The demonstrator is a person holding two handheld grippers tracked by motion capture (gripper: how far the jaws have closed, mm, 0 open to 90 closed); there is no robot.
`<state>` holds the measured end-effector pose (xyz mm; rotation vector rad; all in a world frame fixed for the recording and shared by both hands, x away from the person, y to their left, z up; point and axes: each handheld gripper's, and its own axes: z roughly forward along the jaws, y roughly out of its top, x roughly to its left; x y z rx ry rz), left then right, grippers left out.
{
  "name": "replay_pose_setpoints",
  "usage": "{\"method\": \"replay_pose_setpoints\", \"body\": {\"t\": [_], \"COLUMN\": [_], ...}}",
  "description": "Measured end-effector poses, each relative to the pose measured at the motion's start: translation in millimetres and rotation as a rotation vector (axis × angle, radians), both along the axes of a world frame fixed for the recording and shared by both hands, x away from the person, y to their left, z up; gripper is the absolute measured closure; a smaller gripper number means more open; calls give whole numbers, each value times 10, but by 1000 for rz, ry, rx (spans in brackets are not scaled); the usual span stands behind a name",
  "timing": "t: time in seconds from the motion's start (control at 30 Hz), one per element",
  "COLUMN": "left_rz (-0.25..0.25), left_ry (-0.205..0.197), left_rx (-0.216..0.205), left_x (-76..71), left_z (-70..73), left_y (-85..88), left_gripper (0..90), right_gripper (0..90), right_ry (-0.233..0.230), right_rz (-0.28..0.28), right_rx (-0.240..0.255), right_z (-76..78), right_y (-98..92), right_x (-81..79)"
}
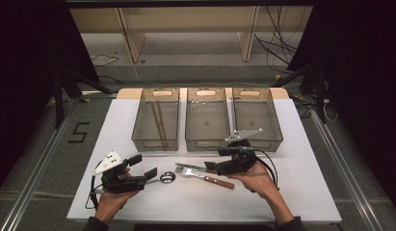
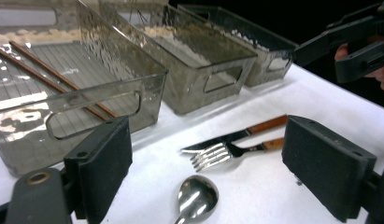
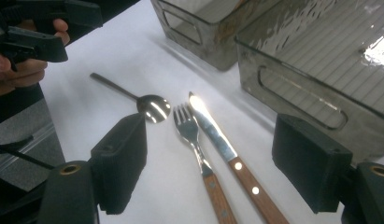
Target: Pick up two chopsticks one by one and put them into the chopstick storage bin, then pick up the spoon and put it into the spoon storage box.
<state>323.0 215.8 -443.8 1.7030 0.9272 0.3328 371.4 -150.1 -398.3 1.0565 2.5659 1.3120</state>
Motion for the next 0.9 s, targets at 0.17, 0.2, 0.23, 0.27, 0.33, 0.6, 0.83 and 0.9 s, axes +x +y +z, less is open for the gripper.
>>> {"method": "replay_pose_setpoints", "body": {"t": [0.17,0.2,0.23,0.27,0.33,0.6,0.83,0.9], "left_rz": [-21,-27,-29,-34,-44,-57,-80,-88], "left_ry": [17,21,27,30,35,64,103,118], "left_rx": [59,67,76,88,106,168,248,273], "left_x": [17,23,27,31,40,91,139,151], "left_z": [16,18,20,24,31,47,41,41], "left_y": [-40,-46,-56,-61,-69,-90,-101,-104], "left_gripper": [156,156,156,156,156,156,156,156], "right_gripper": [268,268,266,266,265,263,247,238], "right_ry": [6,6,14,17,18,5,-5,-7], "right_rz": [-5,-6,-9,-9,-15,-33,-66,-79], "right_rx": [-8,-9,-8,-8,-12,3,17,26], "right_z": [-49,-60,-69,-80,-97,-133,-192,-215], "right_y": [-64,-78,-94,-111,-141,-262,-388,-429], "right_x": [-44,-53,-65,-74,-97,-194,-287,-314]}}
